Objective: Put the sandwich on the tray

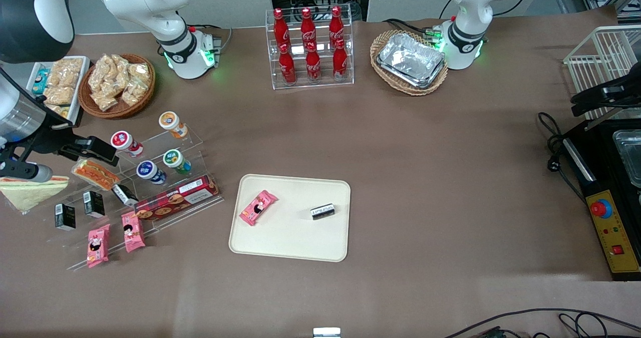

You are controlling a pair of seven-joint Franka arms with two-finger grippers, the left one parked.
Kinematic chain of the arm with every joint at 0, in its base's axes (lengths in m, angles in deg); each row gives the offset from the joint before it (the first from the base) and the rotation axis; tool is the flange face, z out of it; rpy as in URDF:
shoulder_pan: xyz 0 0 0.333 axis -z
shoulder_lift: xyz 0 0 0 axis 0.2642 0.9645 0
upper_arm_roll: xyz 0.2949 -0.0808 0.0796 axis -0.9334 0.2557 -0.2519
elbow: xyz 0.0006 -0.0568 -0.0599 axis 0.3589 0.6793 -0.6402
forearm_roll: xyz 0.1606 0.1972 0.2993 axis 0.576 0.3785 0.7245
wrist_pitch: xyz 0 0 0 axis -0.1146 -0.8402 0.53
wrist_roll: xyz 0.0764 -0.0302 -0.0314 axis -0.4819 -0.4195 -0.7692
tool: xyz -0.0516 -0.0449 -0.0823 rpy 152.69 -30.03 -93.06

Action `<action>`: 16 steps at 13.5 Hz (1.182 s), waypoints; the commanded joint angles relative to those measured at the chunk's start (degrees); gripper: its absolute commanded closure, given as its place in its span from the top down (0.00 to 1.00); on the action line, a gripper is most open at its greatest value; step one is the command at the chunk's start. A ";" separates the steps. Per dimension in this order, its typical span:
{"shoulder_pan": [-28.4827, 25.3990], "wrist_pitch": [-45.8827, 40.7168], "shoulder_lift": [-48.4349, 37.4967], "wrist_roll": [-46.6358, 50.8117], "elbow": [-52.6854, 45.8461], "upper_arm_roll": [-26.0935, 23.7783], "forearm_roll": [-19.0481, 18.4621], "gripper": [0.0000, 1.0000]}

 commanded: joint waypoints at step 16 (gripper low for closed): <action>0.50 -3.76 -0.68 -25.39 -0.20 10.80 0.28 1.00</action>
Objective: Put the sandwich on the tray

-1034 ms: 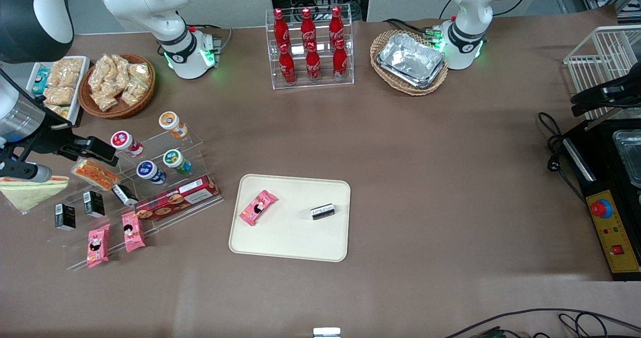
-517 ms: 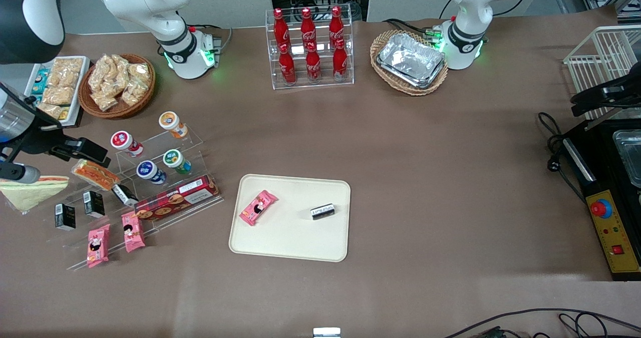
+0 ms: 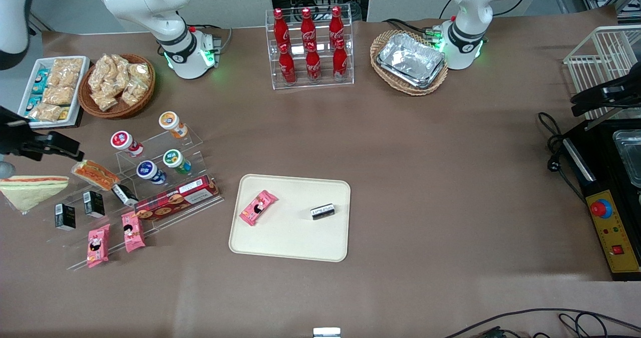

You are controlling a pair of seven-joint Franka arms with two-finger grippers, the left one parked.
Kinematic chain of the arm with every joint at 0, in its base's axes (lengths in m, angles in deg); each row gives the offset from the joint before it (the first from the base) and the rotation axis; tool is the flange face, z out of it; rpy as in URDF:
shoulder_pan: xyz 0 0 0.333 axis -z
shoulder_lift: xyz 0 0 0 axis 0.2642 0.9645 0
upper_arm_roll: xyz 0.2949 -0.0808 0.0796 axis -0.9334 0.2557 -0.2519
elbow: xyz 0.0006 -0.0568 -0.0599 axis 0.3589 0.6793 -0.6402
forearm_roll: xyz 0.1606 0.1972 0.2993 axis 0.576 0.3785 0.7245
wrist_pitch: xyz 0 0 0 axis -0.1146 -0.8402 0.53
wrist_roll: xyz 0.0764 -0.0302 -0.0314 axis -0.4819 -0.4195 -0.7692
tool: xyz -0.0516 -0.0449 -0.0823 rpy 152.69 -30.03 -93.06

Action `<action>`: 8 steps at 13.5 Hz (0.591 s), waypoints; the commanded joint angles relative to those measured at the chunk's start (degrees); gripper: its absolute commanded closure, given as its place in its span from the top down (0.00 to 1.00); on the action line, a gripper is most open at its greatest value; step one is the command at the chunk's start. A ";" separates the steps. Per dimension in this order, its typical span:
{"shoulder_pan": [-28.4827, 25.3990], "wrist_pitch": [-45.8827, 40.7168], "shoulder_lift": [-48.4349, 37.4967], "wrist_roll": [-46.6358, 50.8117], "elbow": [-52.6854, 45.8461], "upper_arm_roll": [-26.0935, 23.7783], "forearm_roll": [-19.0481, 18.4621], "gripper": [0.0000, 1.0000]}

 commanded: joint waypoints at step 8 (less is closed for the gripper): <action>0.29 -1.75 -0.21 -8.61 0.28 12.12 -1.45 1.00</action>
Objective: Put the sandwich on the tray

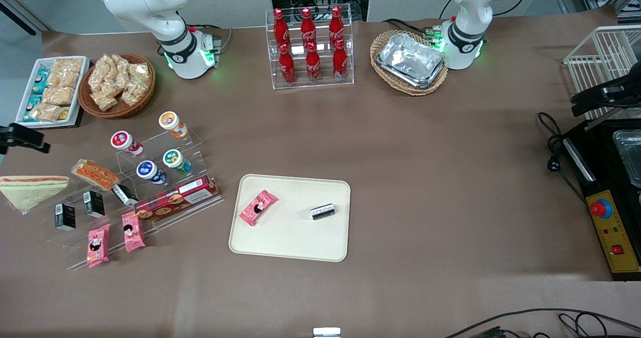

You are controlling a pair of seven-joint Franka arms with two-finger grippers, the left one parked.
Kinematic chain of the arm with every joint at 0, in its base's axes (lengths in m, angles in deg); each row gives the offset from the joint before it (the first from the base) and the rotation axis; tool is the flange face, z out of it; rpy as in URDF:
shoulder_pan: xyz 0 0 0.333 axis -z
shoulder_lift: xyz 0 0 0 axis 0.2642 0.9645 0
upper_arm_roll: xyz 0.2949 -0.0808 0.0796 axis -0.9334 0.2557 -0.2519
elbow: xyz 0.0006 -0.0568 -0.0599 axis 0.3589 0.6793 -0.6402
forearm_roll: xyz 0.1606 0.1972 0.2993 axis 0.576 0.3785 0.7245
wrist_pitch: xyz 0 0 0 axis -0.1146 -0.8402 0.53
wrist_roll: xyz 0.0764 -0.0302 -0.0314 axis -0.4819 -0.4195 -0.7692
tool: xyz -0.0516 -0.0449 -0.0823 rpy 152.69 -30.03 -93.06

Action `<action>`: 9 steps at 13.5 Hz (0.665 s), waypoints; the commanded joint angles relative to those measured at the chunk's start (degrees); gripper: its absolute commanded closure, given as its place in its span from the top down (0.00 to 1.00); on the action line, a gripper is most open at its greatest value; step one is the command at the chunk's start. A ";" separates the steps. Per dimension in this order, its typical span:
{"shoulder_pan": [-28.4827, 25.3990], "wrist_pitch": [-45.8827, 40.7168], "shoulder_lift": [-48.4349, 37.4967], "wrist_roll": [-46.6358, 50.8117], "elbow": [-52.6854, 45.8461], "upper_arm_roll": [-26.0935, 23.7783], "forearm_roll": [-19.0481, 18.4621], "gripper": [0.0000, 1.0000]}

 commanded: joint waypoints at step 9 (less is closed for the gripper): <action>2.49 9.74 4.14 26.40 2.65 8.67 -0.39 1.00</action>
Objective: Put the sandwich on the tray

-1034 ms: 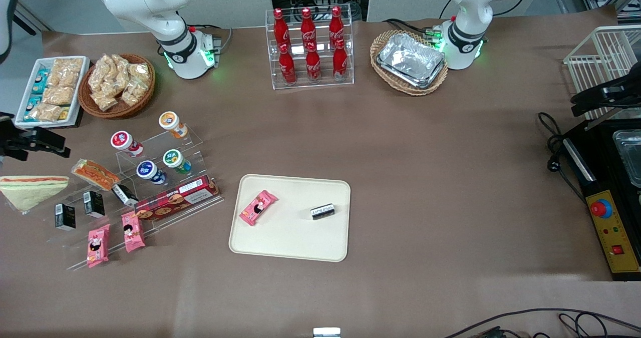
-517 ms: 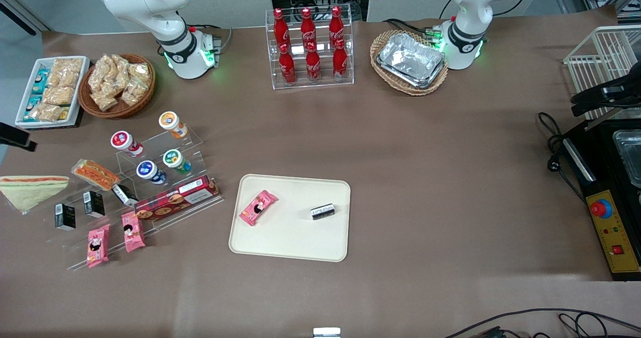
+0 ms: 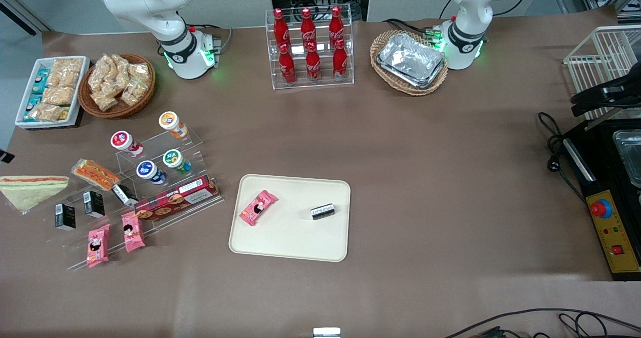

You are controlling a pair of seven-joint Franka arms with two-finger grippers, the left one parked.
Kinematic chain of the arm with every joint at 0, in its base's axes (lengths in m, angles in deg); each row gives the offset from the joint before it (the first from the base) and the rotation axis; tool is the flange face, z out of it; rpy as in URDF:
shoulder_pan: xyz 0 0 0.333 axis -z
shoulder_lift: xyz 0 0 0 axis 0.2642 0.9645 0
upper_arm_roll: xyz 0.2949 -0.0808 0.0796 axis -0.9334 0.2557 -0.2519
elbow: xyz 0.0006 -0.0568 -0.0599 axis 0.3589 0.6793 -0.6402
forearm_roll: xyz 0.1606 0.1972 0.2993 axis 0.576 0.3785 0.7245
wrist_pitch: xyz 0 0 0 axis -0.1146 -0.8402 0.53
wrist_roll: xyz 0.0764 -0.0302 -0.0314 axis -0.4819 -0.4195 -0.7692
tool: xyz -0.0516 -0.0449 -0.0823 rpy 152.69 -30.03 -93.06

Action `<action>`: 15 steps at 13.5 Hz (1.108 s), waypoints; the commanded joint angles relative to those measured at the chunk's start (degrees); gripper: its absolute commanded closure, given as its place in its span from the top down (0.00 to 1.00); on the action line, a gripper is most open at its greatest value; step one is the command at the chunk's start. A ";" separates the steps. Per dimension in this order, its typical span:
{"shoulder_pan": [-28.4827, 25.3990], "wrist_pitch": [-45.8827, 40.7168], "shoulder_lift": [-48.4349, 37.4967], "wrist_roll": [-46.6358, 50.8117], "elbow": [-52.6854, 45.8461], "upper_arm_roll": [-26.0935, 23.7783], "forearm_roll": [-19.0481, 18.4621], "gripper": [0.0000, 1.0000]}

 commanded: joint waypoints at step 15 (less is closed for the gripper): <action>5.86 25.03 9.78 14.15 8.81 4.56 9.84 1.00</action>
